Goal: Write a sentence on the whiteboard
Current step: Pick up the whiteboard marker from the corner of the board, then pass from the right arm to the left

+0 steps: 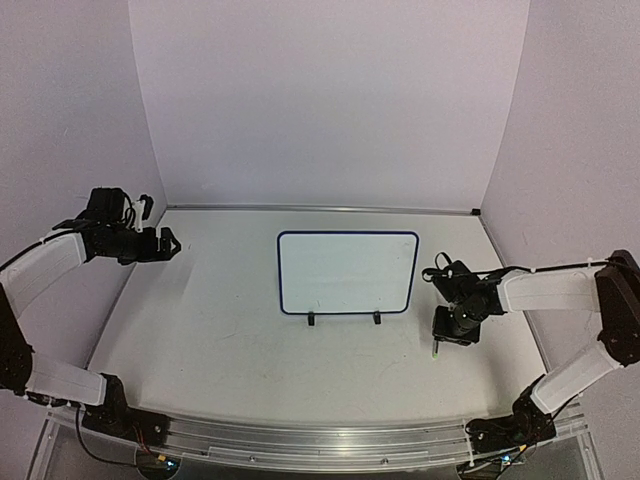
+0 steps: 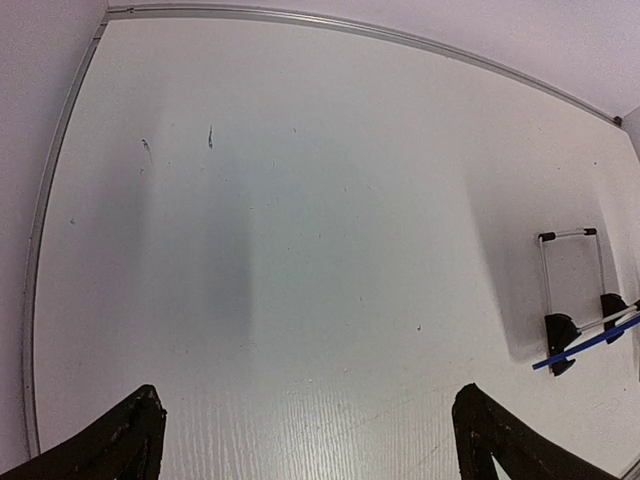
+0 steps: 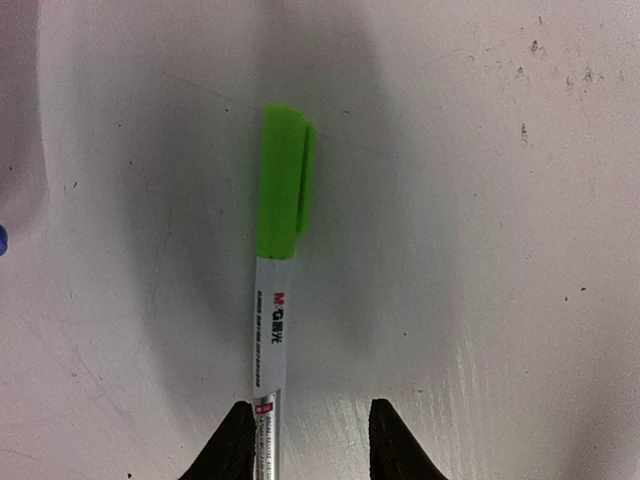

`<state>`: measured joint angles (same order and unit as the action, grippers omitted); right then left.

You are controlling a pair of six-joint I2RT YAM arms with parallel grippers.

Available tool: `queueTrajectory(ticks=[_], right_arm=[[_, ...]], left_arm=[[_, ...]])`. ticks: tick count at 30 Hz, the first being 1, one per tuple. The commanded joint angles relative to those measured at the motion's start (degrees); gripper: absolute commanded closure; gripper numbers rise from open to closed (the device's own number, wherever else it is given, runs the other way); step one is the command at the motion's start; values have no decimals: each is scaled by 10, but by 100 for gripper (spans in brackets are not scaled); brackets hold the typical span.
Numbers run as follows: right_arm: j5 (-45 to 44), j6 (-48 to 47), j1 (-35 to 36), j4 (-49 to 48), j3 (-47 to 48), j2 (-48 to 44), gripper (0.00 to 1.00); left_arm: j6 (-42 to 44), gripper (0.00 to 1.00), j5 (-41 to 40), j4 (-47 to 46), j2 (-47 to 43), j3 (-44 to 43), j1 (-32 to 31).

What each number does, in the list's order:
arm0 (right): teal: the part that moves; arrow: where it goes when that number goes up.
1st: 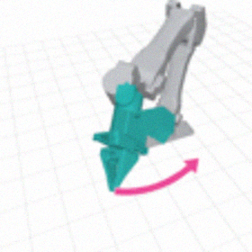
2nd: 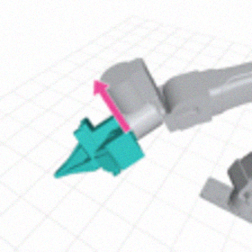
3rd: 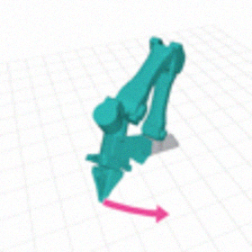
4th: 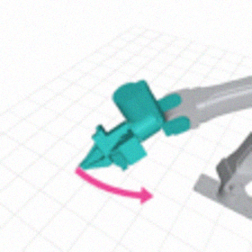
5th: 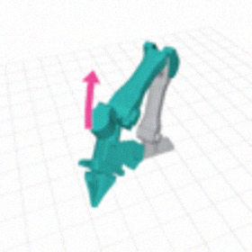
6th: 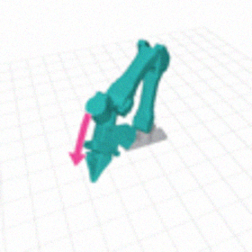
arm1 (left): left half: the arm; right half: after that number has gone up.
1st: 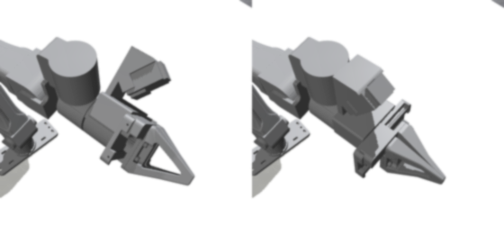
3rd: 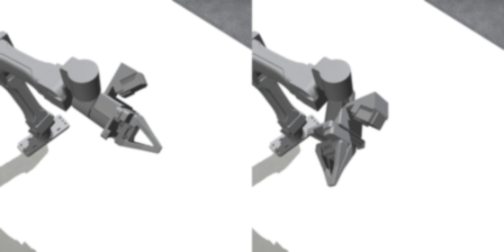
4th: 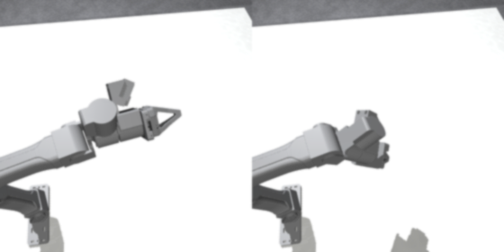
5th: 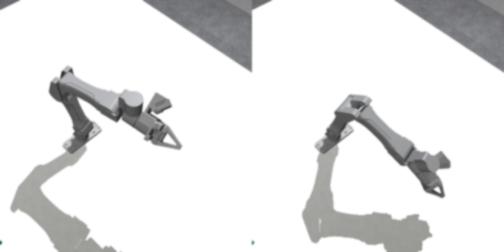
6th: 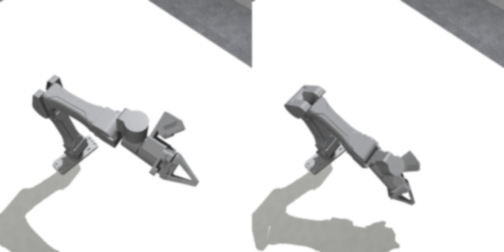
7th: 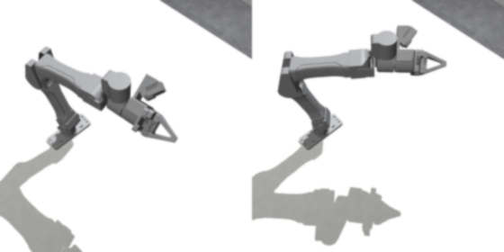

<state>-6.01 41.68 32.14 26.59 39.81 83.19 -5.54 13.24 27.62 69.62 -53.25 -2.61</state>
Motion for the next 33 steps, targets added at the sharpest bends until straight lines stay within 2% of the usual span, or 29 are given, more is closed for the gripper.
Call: queueTrajectory(ticks=[1,11,16,20,23,29,33], right_arm=[[7,-16,-2,8,31,28,66],[16,-11,-2,7,57,70,77],[9,-4,-2,7,54,78,80],[2,2,-2,7,45,73,88],[-6,7,-2,7,37,51,99],[-15,11,-2,19,24,-19,100],[-24,-14,-2,51,26,-112,100]], left_arm=[[13,1,9,5,6,-29,2],[14,1,17,9,16,-33,2],[20,1,42,10,23,-34,2],[25,1,63,19,36,-40,1],[25,1,83,19,37,-40,0],[-2,1,87,19,21,-36,-28],[-62,1,85,-10,-5,-10,-91]])
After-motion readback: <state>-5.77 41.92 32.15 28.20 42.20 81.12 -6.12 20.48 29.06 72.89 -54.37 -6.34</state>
